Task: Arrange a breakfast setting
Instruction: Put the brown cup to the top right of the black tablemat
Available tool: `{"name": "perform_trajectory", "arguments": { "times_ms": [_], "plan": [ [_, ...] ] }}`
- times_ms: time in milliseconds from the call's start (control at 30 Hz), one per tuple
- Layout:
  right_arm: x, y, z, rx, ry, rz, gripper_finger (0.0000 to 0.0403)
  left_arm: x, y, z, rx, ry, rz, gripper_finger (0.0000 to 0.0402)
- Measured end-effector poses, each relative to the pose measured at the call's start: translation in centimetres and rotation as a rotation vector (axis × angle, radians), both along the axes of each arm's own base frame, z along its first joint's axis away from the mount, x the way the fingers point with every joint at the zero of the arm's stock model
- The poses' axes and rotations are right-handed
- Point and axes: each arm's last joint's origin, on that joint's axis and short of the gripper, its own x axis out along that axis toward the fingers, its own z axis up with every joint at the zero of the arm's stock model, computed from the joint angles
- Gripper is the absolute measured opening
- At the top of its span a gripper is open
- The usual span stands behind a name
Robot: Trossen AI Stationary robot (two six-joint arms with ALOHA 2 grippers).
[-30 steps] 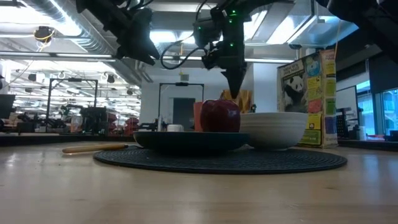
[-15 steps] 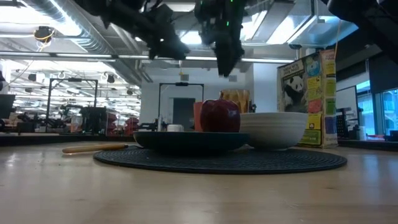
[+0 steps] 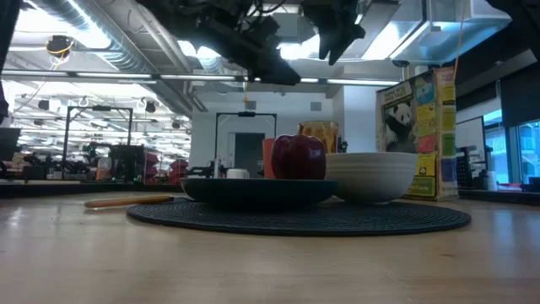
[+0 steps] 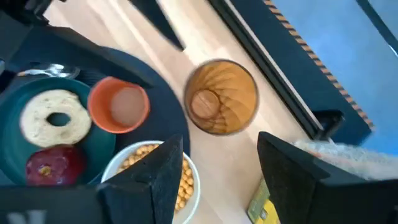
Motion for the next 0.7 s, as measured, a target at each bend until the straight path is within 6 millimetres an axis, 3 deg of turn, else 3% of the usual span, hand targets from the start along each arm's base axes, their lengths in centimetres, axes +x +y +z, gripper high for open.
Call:
{"name": "perform_trajectory", "arguments": {
  "times_ms": [267,433,700],
  "plan": [
    [-0.4,-0.1,0.1,0.02,-0.018,-0.106,0.0182,3.3,2.9,-0.2,-0.191,0.028,0.247,0.016],
    [-0.4,-0.1,0.1,0.035,-0.028,-0.127,0.0182,5.0,3.6,-2.0,-0.301,0.163,0.282,0.016],
    [-0.3,0.0,0.1,0.037,-0.03,-0.13,0.0182,5.7,4.0,-3.4,-0.289,0.262,0.342,0.0157]
  ]
}}
